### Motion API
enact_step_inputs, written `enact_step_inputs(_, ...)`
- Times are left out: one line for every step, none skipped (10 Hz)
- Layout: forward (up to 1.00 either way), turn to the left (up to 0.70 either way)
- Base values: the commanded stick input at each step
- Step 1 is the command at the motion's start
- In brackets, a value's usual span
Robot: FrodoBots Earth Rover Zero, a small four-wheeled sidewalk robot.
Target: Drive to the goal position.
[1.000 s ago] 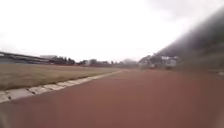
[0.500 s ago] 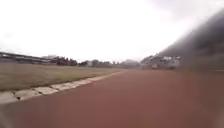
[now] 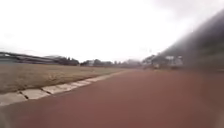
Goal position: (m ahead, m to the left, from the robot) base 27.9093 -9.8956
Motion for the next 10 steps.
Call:
enact_step_inputs(1.00, 0.00)
enact_step_inputs(1.00, 0.00)
enact_step_inputs(1.00, 0.00)
enact_step_inputs(1.00, 0.00)
enact_step_inputs(1.00, 0.00)
enact_step_inputs(1.00, 0.00)
enact_step_inputs(1.00, -0.40)
enact_step_inputs(1.00, -0.40)
enact_step_inputs(1.00, -0.40)
enact_step_inputs(1.00, -0.40)
